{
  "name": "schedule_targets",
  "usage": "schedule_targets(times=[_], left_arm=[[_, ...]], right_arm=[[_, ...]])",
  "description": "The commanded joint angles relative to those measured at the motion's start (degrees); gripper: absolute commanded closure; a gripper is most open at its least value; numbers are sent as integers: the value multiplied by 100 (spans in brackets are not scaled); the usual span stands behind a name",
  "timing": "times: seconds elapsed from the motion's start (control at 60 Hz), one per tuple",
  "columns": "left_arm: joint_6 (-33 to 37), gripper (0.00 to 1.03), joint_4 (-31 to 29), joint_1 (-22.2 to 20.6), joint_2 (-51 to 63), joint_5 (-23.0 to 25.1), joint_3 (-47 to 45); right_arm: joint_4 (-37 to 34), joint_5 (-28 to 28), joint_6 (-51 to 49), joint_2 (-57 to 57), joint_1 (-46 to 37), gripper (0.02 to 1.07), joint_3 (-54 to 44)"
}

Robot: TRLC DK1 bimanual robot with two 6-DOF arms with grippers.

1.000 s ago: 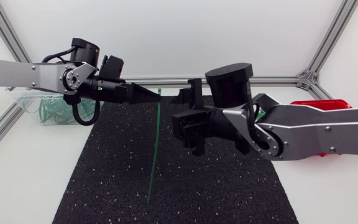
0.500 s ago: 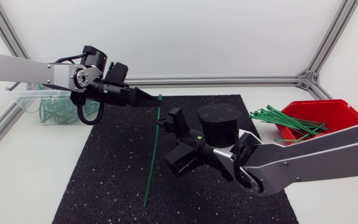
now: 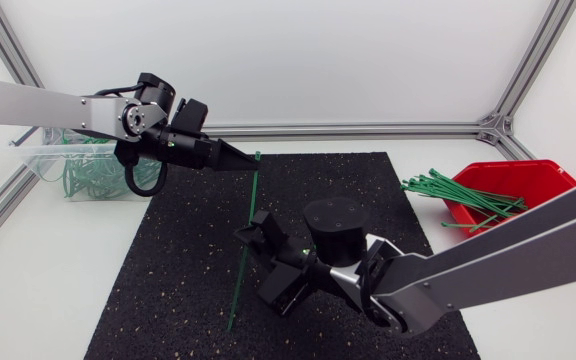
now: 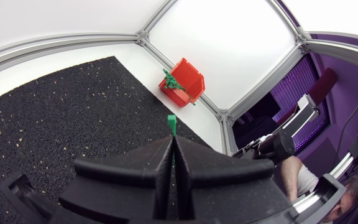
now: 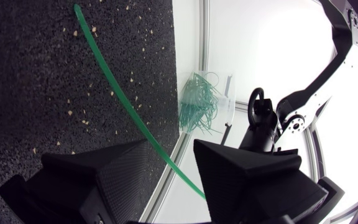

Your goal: Take a green cable tie from the red box, thread the tail through the head to close it, then place it in the transparent bin on the left.

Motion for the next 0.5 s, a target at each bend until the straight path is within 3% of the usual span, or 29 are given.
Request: schedule_targets(times=[0.0, 0.133, 0.25, 0.317, 0.483], left_arm=[[422, 100, -328, 65, 154, 20, 224], [791, 100, -803, 127, 181, -15, 382], [914, 100, -952, 109, 181, -24, 391], [985, 100, -1040, 109, 181, -24, 391], [1099, 100, -1154, 127, 172, -24, 382]], right_arm=[[102, -6, -202, 103, 133, 61, -178], [102, 2, -184, 51, 396, 71, -319], [172, 55, -158, 165, 642, 71, -345], [190, 73, -149, 235, 748, 79, -372], [278, 134, -131, 420, 827, 78, -381]])
